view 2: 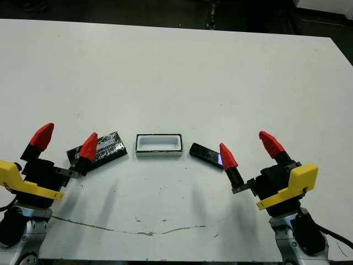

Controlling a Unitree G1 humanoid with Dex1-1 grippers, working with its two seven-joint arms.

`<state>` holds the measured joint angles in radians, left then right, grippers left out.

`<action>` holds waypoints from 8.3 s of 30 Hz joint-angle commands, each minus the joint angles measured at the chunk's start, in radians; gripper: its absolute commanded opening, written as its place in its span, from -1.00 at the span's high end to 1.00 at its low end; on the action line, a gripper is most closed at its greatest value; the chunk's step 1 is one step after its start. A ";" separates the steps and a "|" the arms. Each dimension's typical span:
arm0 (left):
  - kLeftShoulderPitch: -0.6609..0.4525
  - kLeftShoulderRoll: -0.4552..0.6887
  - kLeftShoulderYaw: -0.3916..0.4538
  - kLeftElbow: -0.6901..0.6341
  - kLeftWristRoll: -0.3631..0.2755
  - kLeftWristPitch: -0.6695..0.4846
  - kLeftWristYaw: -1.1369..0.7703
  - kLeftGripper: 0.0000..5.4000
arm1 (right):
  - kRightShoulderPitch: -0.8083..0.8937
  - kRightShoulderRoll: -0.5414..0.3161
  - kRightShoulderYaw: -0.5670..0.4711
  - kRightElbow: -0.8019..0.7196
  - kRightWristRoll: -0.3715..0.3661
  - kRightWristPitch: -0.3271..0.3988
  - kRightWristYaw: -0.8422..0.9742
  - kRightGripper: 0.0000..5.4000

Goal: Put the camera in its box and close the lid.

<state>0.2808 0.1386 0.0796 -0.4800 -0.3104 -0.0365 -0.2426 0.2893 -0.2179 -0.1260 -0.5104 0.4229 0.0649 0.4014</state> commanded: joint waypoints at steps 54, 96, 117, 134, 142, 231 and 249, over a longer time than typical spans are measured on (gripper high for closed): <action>0.015 -0.021 -0.025 -0.004 0.022 0.016 0.013 -1.00 | -0.416 -0.443 0.158 0.288 -0.124 0.237 0.474 -1.00; 0.050 -0.032 -0.034 -0.020 0.012 0.014 0.018 -1.00 | -0.369 -0.440 0.255 0.320 -0.176 0.311 0.524 -0.14; 0.053 -0.031 -0.033 -0.018 0.015 0.007 0.018 -1.00 | -0.346 -0.404 0.222 0.324 -0.159 0.247 0.461 0.39; 0.048 -0.034 -0.045 -0.013 0.017 0.001 0.021 -1.00 | -0.901 -0.459 0.218 0.557 -0.098 0.340 0.705 0.39; 0.043 -0.036 -0.044 -0.013 0.009 0.009 0.024 -1.00 | -1.147 -0.395 0.413 0.755 -0.204 0.309 0.898 0.39; 0.057 -0.064 -0.062 0.011 0.035 -0.031 0.029 -1.00 | -1.248 -0.208 0.651 0.851 -0.487 0.277 1.062 0.39; 0.072 -0.077 -0.073 0.007 0.050 -0.041 0.038 -1.00 | -1.279 -0.270 0.684 0.678 -0.558 0.381 1.060 0.39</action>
<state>0.3380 0.0654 0.0106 -0.4771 -0.2654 -0.0789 -0.2111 -0.9727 -0.4678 0.5458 0.1867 -0.1230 0.4329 1.4545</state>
